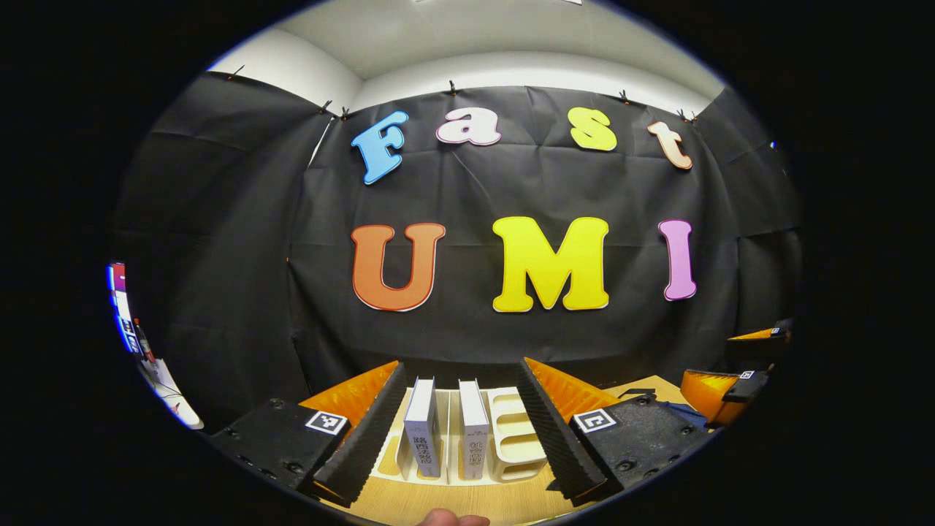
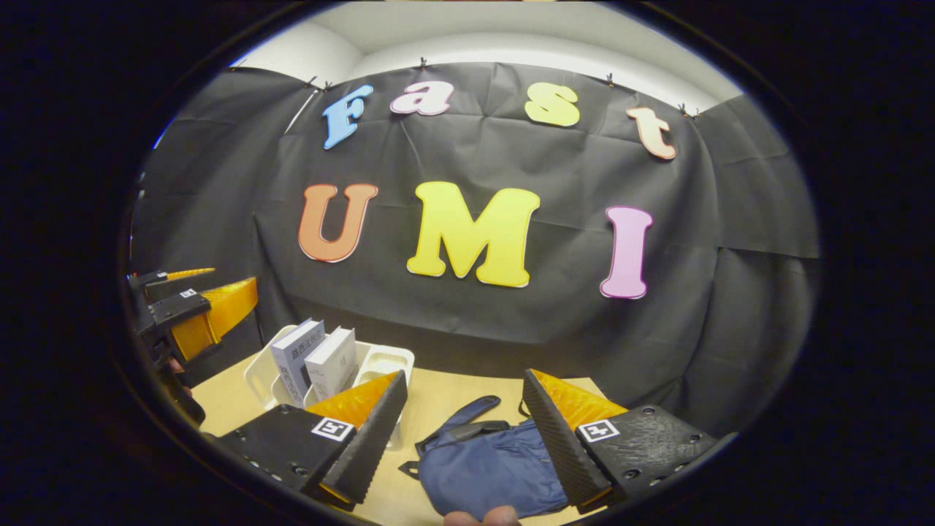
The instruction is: Open the schoolbag, grab two books from the bookshelf and put them into the schoolbag.
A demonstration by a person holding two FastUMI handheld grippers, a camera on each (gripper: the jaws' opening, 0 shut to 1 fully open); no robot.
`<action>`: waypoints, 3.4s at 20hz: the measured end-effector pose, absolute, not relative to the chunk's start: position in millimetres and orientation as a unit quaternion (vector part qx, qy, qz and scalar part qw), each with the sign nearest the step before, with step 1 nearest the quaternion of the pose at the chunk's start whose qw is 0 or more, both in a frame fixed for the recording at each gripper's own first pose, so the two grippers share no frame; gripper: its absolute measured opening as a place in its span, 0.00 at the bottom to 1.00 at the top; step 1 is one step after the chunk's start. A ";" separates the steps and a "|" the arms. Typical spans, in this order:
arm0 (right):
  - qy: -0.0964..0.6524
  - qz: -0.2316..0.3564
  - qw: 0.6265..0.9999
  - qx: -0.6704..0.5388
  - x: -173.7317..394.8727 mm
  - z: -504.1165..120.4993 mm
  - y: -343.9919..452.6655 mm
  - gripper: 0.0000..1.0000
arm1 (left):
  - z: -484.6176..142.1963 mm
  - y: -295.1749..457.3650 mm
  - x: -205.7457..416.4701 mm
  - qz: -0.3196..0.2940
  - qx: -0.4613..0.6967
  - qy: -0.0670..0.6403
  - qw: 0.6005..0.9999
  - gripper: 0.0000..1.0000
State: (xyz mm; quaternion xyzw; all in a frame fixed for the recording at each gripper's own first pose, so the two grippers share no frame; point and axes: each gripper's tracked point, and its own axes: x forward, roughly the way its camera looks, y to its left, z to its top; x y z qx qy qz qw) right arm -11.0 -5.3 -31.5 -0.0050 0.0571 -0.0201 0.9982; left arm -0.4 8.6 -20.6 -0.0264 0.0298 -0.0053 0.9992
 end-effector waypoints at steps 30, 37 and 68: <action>0.502 -0.053 0.849 -0.155 -0.2 -362.7 10.8 0.96 | -71.5 72.1 -6.0 0.047 0.002 0.074 0.996 0.96; 0.471 -0.067 0.869 -0.136 3.2 -340.7 -1.2 0.95 | -70.2 64.7 -7.8 0.043 -0.006 0.074 0.996 0.96; 0.419 -0.058 0.900 -0.101 34.0 -214.0 -155.9 0.04 | -54.0 23.7 61.2 -0.030 -0.018 0.112 0.993 0.97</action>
